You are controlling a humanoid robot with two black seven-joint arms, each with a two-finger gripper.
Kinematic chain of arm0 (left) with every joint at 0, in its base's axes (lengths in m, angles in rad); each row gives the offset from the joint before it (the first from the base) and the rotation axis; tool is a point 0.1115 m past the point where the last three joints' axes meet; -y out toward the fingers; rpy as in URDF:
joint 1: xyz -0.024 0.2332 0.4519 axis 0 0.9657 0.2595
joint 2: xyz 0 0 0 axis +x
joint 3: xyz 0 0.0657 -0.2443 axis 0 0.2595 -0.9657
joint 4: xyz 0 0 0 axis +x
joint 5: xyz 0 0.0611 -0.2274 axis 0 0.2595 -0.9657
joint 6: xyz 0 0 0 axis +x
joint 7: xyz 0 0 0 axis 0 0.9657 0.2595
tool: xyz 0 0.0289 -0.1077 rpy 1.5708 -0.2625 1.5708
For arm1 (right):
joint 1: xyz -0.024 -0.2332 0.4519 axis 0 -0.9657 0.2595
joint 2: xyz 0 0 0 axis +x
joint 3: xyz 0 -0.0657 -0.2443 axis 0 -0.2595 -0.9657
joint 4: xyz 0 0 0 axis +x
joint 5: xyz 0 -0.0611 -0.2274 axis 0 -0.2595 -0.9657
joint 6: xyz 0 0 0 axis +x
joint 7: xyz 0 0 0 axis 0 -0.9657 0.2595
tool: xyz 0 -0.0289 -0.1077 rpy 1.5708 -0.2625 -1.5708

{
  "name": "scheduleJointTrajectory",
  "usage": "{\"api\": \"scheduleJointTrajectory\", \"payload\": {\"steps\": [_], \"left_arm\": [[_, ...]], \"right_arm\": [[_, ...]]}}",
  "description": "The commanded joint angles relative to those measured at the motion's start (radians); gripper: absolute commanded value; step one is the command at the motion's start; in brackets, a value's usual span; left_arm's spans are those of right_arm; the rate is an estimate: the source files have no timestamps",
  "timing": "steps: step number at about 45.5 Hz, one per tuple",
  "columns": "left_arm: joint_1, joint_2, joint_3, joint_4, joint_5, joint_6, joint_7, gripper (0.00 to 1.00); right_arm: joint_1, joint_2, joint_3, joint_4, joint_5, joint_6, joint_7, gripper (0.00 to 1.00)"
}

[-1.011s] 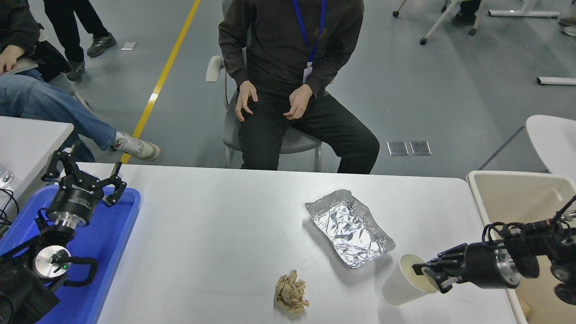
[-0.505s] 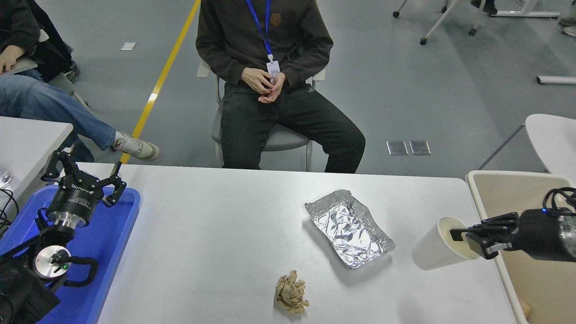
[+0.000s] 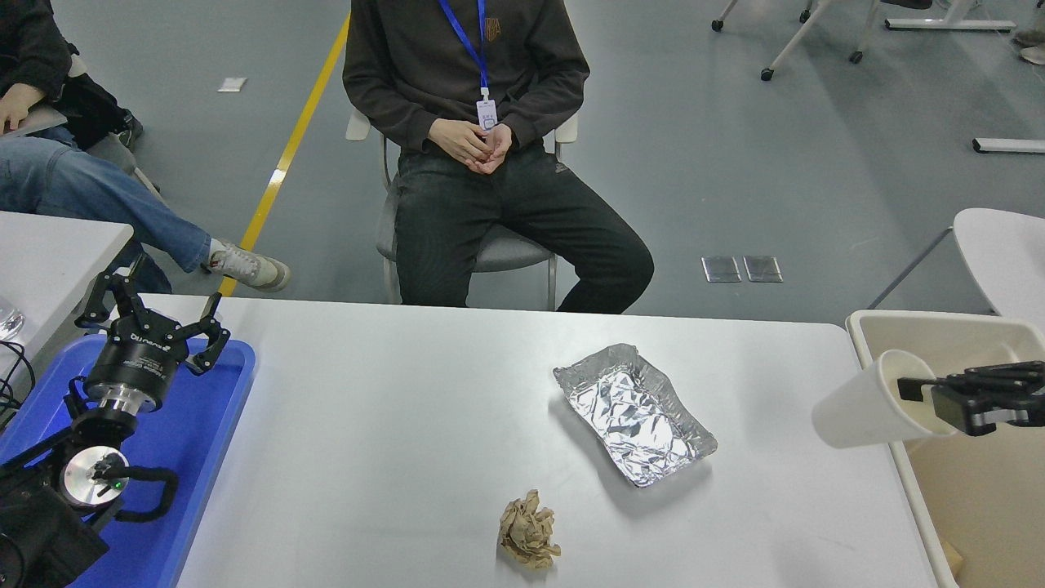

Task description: Clean the table surface

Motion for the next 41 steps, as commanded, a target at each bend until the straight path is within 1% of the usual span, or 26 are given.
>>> {"api": "scheduleJointTrajectory", "payload": {"steps": [1,6,21,26,41], "left_arm": [[0.000,0.000,0.001,0.000,0.000,0.000,0.000,1.00],[0.000,0.000,0.001,0.000,0.000,0.000,0.000,1.00],[0.000,0.000,-0.001,0.000,0.000,0.000,0.000,1.00],[0.000,0.000,0.001,0.000,0.000,0.000,0.000,1.00],[0.000,0.000,-0.001,0.000,0.000,0.000,0.000,1.00]], "right_arm": [[-0.015,-0.029,0.004,-0.107,0.000,-0.016,0.003,0.00],[-0.042,-0.023,-0.003,-0.191,-0.002,-0.051,0.003,0.00],[-0.303,0.097,0.007,-0.426,0.023,-0.252,0.026,0.00],[-0.370,0.134,0.005,-0.483,0.082,-0.283,0.037,0.00],[-0.593,0.313,0.008,-0.745,0.248,-0.372,0.077,0.00]]}}
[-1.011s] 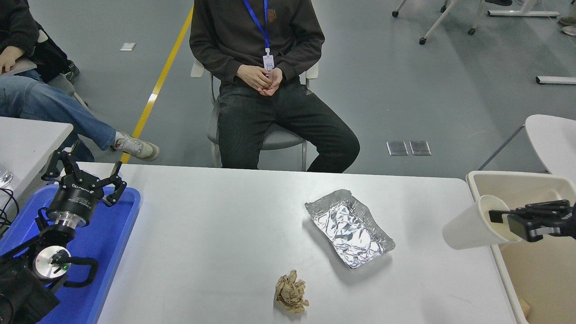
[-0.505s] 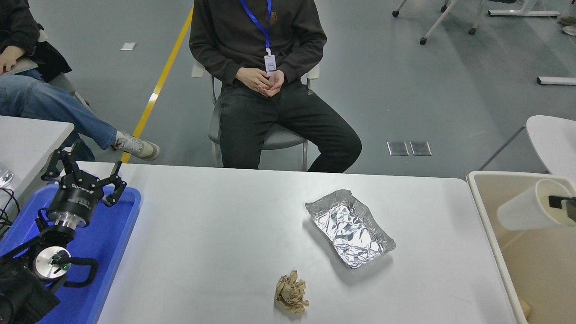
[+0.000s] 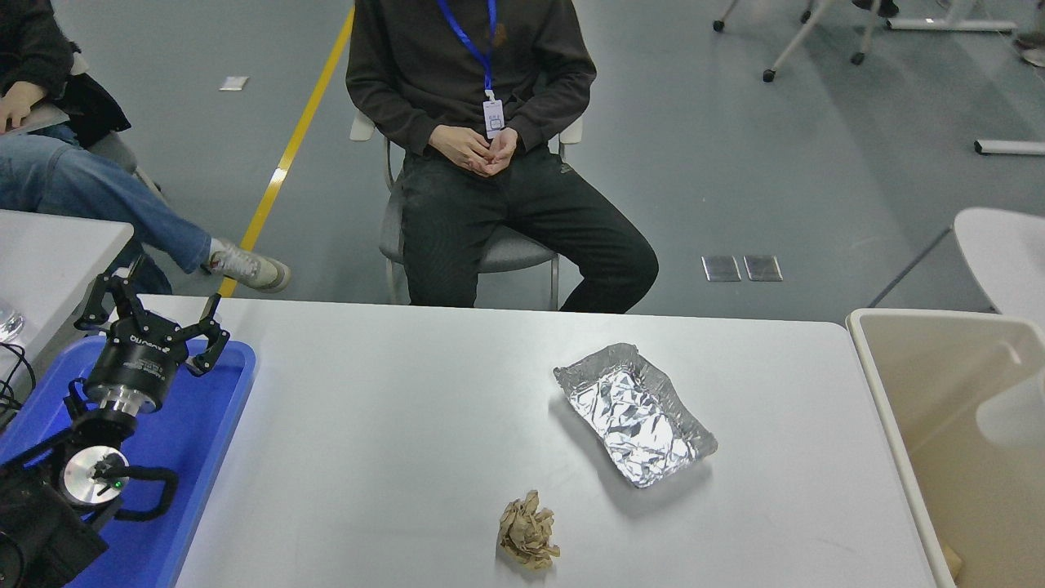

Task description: Clean the table surface

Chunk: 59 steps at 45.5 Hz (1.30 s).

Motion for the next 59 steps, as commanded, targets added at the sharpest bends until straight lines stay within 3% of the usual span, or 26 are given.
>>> {"api": "scheduleJointTrajectory", "payload": {"steps": [1,12,31,47,59], "left_arm": [[0.000,0.000,0.001,0.000,0.000,0.000,0.000,1.00],[0.000,0.000,0.001,0.000,0.000,0.000,0.000,1.00],[0.000,0.000,-0.001,0.000,0.000,0.000,0.000,1.00],[0.000,0.000,-0.001,-0.001,0.000,0.000,0.000,1.00],[0.000,0.000,-0.001,0.000,0.000,0.000,0.000,1.00]], "right_arm": [[-0.166,0.130,0.002,-0.194,0.120,-0.068,0.029,0.00],[-0.285,0.260,0.007,-0.378,0.178,-0.095,0.032,0.00],[-0.526,0.551,0.008,-0.901,0.360,-0.078,0.102,0.00],[-0.554,0.668,0.002,-1.028,0.359,-0.074,0.079,0.00],[-0.556,0.688,0.000,-1.056,0.359,-0.063,-0.030,0.00]]}}
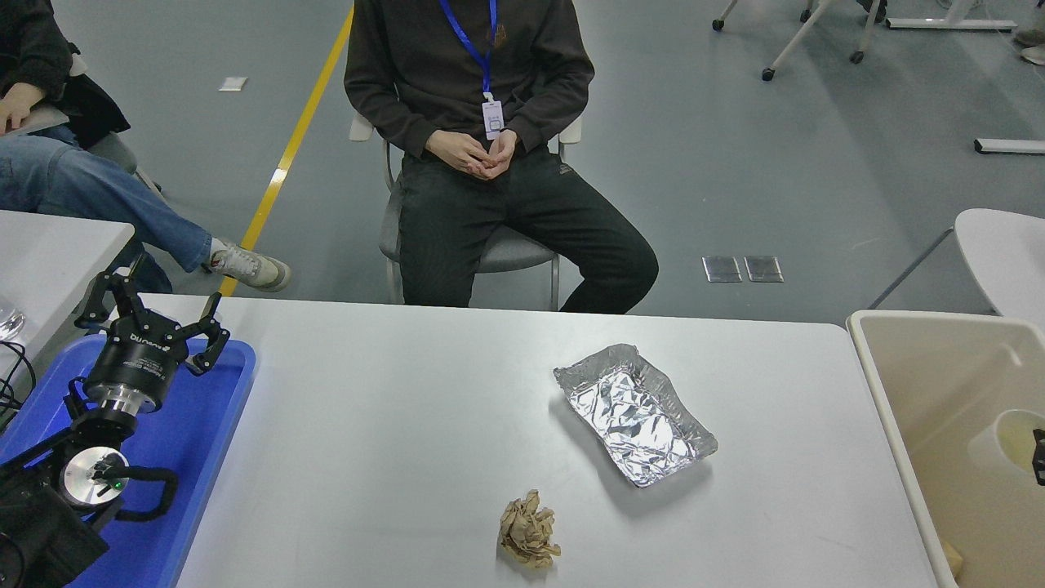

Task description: Clean the table surface

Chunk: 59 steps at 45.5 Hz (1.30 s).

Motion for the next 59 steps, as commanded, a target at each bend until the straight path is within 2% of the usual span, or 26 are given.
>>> {"api": "scheduleJointTrajectory", "payload": {"steps": [1,28,29,30,32,33,34,38,49,59], "left_arm": [[0.000,0.000,0.000,0.000,0.000,0.000,0.000,1.00],[0.000,0.000,0.000,0.000,0.000,0.000,0.000,1.00],[0.000,0.000,0.000,0.000,0.000,0.000,0.000,1.00],[0.000,0.000,0.000,0.000,0.000,0.000,0.000,1.00],[0.000,0.000,0.000,0.000,0.000,0.000,0.000,1.00],[0.000,0.000,0.000,0.000,0.000,0.000,0.000,1.00],[0.000,0.000,0.000,0.000,0.000,0.000,0.000,1.00],[0.000,0.000,0.000,0.000,0.000,0.000,0.000,1.00],[0.000,0.000,0.000,0.000,0.000,0.000,0.000,1.00],[0.000,0.000,0.001,0.000,0.000,0.001,0.000,1.00]], "right_arm": [[-0.012,0.037,-0.001,-0.050,0.005,0.010,-0.081,0.00],[-0.013,0.038,0.005,-0.067,0.009,0.015,-0.156,0.00],[-0.013,0.040,0.005,-0.070,0.011,0.013,-0.158,0.08],[-0.013,0.043,0.007,-0.073,0.011,0.010,-0.158,0.26],[-0.010,0.045,0.008,-0.071,0.012,0.002,-0.153,0.71],[-0.009,0.046,0.011,-0.070,0.014,0.001,-0.152,0.90],[-0.007,0.046,0.015,-0.070,0.018,0.001,-0.150,0.94],[-0.006,0.048,0.005,-0.068,0.055,0.007,-0.150,0.99],[-0.007,0.054,0.015,-0.070,0.107,0.008,-0.152,0.99],[-0.013,0.041,0.010,-0.070,0.279,0.011,-0.150,0.99]]}}
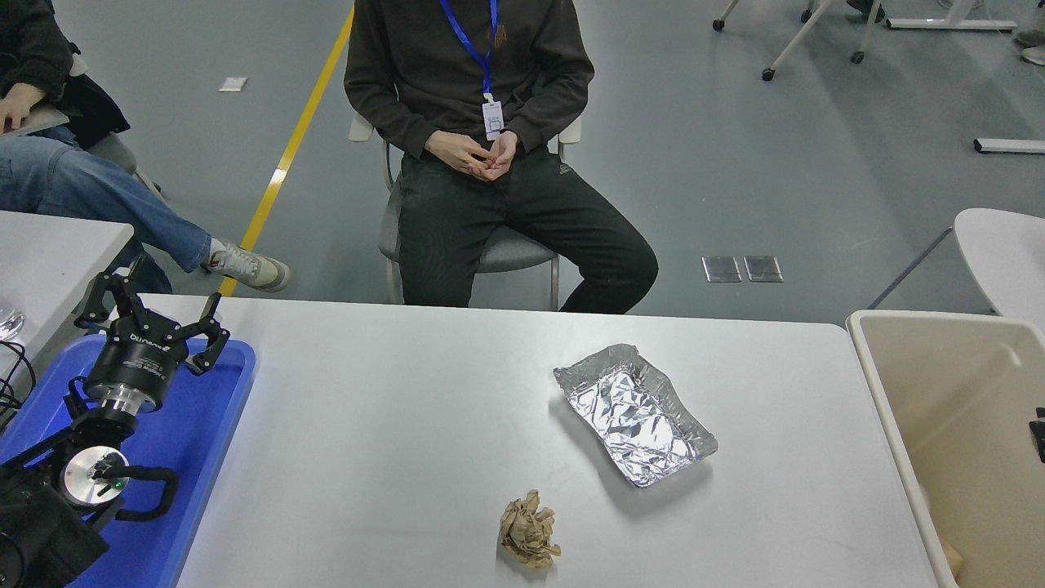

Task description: Clean the table surface

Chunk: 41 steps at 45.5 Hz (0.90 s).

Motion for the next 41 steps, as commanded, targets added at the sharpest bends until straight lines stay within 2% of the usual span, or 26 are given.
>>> {"api": "scheduleJointTrajectory", "payload": {"steps": [1,16,24,31,41], "left_arm": [[0.000,0.000,0.001,0.000,0.000,0.002,-0.002,1.00],[0.000,0.000,0.001,0.000,0.000,0.000,0.000,1.00],[0.000,0.000,0.001,0.000,0.000,0.002,-0.002,1.00],[0.000,0.000,0.001,0.000,0.000,0.000,-0.002,1.00],[0.000,0.000,0.001,0.000,0.000,0.002,-0.002,1.00]], "right_arm": [[-0.008,-0.006,-0.003,-0.001,0.148,0.003,0.000,0.99],[0.006,-0.022,0.013,-0.001,0.169,0.004,0.000,0.99],[0.034,-0.030,0.046,0.011,0.254,-0.005,0.000,0.99],[0.080,-0.036,0.213,0.046,0.255,-0.008,0.000,0.99],[0.124,-0.085,0.576,0.250,0.255,-0.005,-0.006,0.99]]}}
